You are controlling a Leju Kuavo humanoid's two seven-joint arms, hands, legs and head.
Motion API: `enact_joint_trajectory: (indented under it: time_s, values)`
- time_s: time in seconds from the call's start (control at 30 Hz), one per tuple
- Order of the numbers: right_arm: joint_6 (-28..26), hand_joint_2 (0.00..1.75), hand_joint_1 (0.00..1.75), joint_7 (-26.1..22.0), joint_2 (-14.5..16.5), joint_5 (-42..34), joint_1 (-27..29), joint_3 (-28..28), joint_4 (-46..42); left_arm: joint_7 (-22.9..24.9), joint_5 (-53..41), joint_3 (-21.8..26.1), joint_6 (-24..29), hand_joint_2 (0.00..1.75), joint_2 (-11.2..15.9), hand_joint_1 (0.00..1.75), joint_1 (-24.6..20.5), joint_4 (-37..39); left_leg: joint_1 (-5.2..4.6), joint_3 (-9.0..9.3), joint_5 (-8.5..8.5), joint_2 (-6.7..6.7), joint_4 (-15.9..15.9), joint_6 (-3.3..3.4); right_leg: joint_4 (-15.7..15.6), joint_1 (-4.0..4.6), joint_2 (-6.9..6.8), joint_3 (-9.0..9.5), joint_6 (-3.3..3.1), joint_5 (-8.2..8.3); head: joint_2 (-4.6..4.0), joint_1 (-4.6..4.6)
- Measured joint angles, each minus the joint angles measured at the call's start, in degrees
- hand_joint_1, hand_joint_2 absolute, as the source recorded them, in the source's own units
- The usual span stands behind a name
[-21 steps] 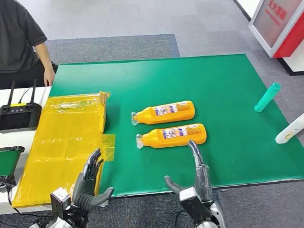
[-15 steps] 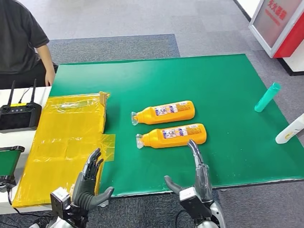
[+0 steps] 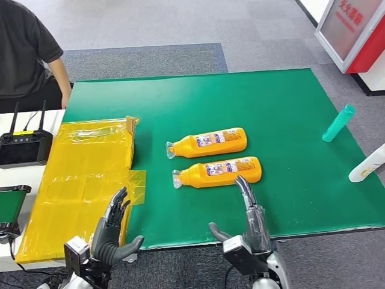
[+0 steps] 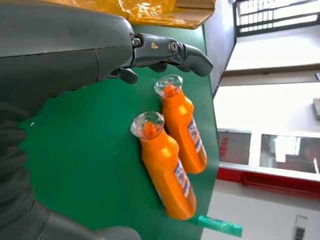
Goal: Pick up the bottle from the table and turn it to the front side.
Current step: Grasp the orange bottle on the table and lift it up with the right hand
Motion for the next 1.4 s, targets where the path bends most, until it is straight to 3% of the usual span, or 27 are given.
enact_joint_trajectory:
  time_s: [0.17,0.57,0.97,1.27,1.4]
  values:
    - [5.2,1.75,0.0,6.5,-3.0,7.8,-1.7,-1.1,-1.3,0.0,-1.4,-0.3,2.4,1.75,0.0,0.0,0.0,0.0,-0.01,0.0,0.0,0.0,0.0,0.01,0.0,-0.01,0.0,0.02,0.01,0.01,0.0,0.01]
    - [14.5,1.75,0.0,14.3,-8.2,15.7,-8.6,-3.0,-0.9,0.0,-1.1,-1.0,3.9,1.75,0.4,0.0,0.0,0.2,0.0,0.0,0.04,0.0,0.0,-0.02,0.0,0.0,0.0,0.02,0.02,0.03,0.0,0.01]
    - [19.8,1.75,0.0,19.5,-9.4,17.2,-16.7,-3.0,7.9,0.0,-3.5,-0.8,3.5,1.75,1.0,0.0,0.2,2.9,-0.01,-0.01,0.05,0.0,0.0,-0.01,0.0,0.0,0.0,0.03,0.02,0.05,0.0,-0.01]
    - [20.8,1.75,0.0,20.5,-9.4,17.3,-20.1,-2.7,12.8,0.0,-4.0,-0.7,3.5,1.75,1.1,0.0,0.2,4.3,-0.01,-0.03,0.06,-0.01,0.0,0.02,0.0,0.0,0.0,0.03,0.04,0.06,0.0,0.01]
    - [22.8,1.75,0.0,21.5,-9.4,16.7,-24.2,-1.8,17.9,0.0,-4.4,-0.7,3.5,1.75,1.1,0.0,-0.1,4.7,-0.01,-0.03,0.11,0.0,0.0,0.02,0.0,0.0,0.0,0.02,0.04,0.1,0.0,0.01]
